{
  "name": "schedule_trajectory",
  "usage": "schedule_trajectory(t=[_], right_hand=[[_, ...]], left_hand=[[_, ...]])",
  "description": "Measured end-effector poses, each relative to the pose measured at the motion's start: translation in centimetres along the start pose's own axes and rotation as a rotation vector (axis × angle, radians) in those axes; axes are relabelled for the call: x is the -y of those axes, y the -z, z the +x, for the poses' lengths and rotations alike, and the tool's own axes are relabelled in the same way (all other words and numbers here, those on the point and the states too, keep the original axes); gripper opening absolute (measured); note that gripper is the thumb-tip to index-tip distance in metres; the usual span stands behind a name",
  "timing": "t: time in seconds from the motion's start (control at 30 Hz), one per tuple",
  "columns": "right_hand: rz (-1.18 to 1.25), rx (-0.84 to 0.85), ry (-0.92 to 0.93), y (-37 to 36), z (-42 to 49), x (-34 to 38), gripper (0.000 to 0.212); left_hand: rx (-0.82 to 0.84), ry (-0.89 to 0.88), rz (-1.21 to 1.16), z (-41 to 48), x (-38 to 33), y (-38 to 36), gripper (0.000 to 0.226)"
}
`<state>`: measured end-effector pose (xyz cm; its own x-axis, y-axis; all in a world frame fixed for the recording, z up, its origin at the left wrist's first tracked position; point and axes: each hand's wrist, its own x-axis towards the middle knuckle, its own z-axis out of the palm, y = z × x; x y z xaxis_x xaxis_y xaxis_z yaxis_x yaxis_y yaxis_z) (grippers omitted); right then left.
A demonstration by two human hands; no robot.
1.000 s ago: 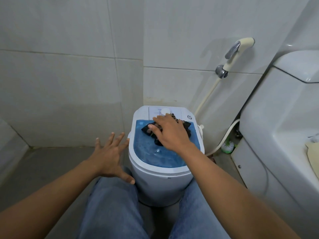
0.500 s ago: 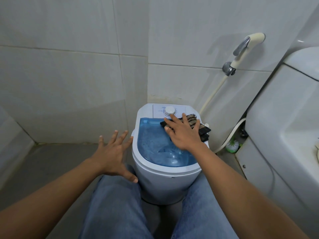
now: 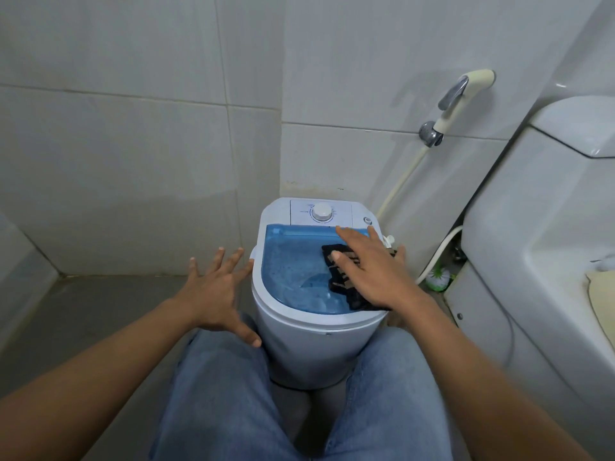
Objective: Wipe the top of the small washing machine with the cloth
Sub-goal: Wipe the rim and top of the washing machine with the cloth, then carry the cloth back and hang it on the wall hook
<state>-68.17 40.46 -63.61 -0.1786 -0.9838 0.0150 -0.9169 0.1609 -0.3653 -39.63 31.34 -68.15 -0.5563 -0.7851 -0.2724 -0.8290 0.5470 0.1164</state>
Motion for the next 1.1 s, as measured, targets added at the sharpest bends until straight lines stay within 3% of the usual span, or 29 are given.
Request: schedule_trajectory(t=[0.1, 0.3, 0.43, 0.53, 0.63, 0.77, 0.93, 1.1], right_hand=[[-0.131, 0.083, 0.0, -0.9, -0.6, -1.8, 0.062], [-0.184, 0.044, 0.017, -3.4, -2.2, -0.4, 0.062], [0.053, 0.157, 0.093, -2.9, -3.1, 1.8, 0.06], [0.102, 0.033, 0.073, -0.7, -2.0, 0.9, 0.053], [-0.163, 0.05, -0.001, 1.4, -1.1, -0.5, 0.046], [-0.181, 0.169, -0.048, 1.8, -1.0, -0.3, 0.048], [-0.163, 0.055, -0.041, 1.5, -0.8, 0.2, 0.041], [-0.145, -0.052, 0.019, 1.5, -0.7, 0.2, 0.027]], left_hand=[[0.009, 0.003, 0.008, -0.1, -0.1, 0.1, 0.164], [0.001, 0.012, -0.048, -0.2, -0.3, 0.1, 0.159], [-0.03, -0.008, -0.116, 0.0, -0.5, 0.7, 0.153], [-0.093, -0.021, -0.207, 0.1, -2.0, 1.6, 0.143], [-0.187, -0.047, -0.212, 0.8, -4.4, 3.0, 0.121], [-0.205, -0.104, -0.075, 2.7, -7.8, 4.5, 0.092], [-0.101, -0.096, 0.033, 4.0, -10.0, 5.4, 0.056], [-0.152, -0.071, -0.077, 3.9, -10.2, 6.1, 0.031]])
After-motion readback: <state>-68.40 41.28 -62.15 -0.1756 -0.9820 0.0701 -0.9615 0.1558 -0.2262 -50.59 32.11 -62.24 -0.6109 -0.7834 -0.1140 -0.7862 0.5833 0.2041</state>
